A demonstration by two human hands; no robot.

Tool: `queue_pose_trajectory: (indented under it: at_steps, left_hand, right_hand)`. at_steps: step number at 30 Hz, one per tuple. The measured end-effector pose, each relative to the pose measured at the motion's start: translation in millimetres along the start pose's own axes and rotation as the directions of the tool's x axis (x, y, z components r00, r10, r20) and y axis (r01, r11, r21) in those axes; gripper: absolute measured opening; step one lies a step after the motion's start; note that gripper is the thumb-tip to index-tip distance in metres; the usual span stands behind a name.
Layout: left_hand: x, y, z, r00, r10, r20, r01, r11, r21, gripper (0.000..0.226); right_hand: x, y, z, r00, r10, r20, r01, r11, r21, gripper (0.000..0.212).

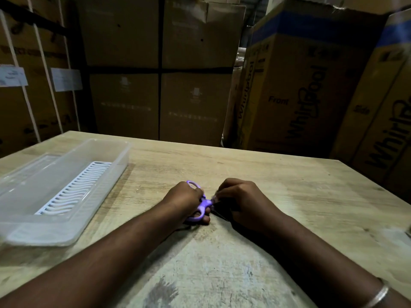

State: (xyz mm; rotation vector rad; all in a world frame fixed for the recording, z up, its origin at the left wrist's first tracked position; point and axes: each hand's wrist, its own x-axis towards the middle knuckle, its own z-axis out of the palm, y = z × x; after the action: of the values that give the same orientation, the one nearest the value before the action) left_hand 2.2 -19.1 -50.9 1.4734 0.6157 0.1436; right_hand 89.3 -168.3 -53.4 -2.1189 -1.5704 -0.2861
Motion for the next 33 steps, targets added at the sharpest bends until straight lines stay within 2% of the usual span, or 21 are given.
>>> queue_pose_trajectory:
  at_steps: [7,13,18,24,28,33]
  left_hand:
    - [4.5,-1.7,-1.0,1.000,0.002,-0.001,-0.002,1.000,0.017,0.022]
    - [4.8,-2.3,-1.8,1.000,-0.002,0.001,0.002,1.000,0.026,0.021]
    - [4.0,-0.9,-1.6,1.000,-0.002,-0.007,0.002,0.999,0.038,0.024]
    - [1.2,0.0,-0.5,1.000,-0.014,-0.012,0.015,0.999,0.030,0.026]
    - [0.7,0.0,0.3,1.000,0.000,-0.022,0.000,0.999,0.040,0.031]
    - [-4.6,1.3,-0.3,1.000,-0.003,-0.028,0.004,0.999,0.032,0.031]
  right_hand:
    - [-0.7,0.2,-2.1,1.000,0.016,0.023,-0.015,0.999,-0.049,0.019]
    - [-0.9,11.0,-4.2,0.994,0.105,0.019,-0.102,0.987,-0.122,0.023]
    - [0.7,-0.9,-1.6,0.999,0.048,0.015,-0.047,0.998,-0.046,0.020]
    - [2.2,9.0,-3.4,0.993,0.121,0.005,-0.120,0.989,-0.092,0.020]
    - [6.8,-2.4,3.6,0.999,0.039,-0.002,-0.039,0.998,-0.049,0.015]
    - [5.7,6.9,1.1,0.994,0.110,-0.025,-0.112,0.990,-0.086,0.012]
